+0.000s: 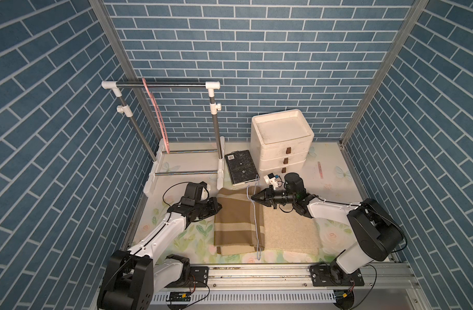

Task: Hang the scarf on the hanger

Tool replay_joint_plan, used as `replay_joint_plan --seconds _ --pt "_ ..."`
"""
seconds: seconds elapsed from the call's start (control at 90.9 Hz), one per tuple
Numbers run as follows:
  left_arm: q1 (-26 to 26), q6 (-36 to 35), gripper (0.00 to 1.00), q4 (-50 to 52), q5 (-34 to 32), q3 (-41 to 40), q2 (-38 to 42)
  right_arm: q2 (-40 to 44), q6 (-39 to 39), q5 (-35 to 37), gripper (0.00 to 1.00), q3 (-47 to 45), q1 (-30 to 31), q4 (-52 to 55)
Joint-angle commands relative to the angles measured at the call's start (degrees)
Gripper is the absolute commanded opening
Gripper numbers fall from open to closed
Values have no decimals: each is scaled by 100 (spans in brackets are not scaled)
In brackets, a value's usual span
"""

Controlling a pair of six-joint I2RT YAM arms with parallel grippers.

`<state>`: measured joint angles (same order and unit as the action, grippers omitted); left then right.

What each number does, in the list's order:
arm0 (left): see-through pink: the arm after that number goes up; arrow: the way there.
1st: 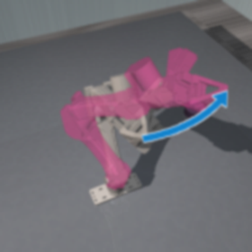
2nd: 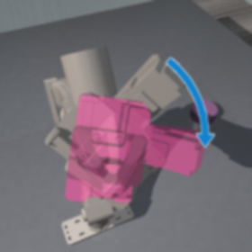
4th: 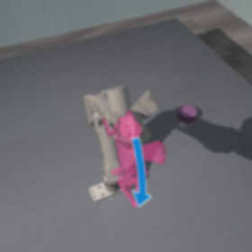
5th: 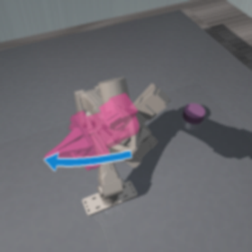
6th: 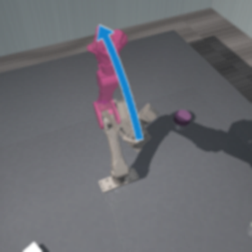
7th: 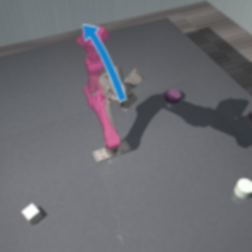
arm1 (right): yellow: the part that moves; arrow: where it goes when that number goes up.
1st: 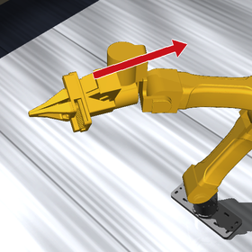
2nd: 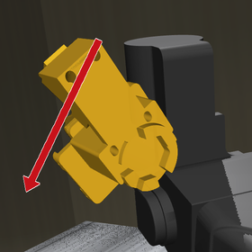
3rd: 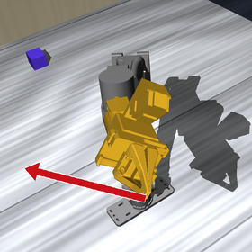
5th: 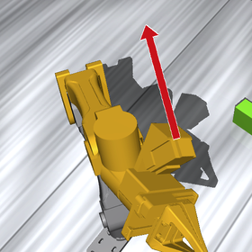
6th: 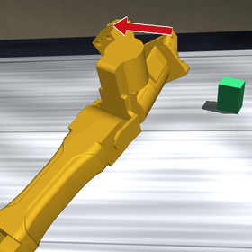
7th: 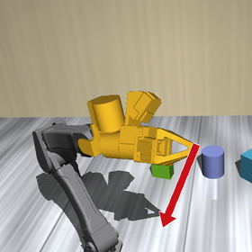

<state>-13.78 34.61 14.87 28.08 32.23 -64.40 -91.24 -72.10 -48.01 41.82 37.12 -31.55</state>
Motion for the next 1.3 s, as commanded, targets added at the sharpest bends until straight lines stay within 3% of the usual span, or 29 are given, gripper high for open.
replay_joint_plan --seconds 0.0,0.22,0.451,0.649,0.803,1.012,1.155,1.287 --pt "77 125 0 153 95 117 162 -54 62 -9 0 -84 -149 -180" --pt "77 76 2 1041 -90 301 442 -117 119 -48 0 -208 -210 -184" --pt "110 207 4 915 -751 -45 495 -257 202 -99 0 -255 -214 -194" --pt "117 156 13 445 -752 -219 78 -140 463 -59 0 -132 -222 172" --pt "123 215 27 71 -874 -425 -97 -70 468 -38 0 -130 -214 171" --pt "121 -16 45 216 -1139 -12 227 -4 476 -46 0 -105 -214 204" --pt "115 -206 61 90 -309 582 593 -38 486 -55 0 -75 -215 198" --pt "-99 110 70 -320 623 1079 627 -77 507 -50 0 -29 -214 225"
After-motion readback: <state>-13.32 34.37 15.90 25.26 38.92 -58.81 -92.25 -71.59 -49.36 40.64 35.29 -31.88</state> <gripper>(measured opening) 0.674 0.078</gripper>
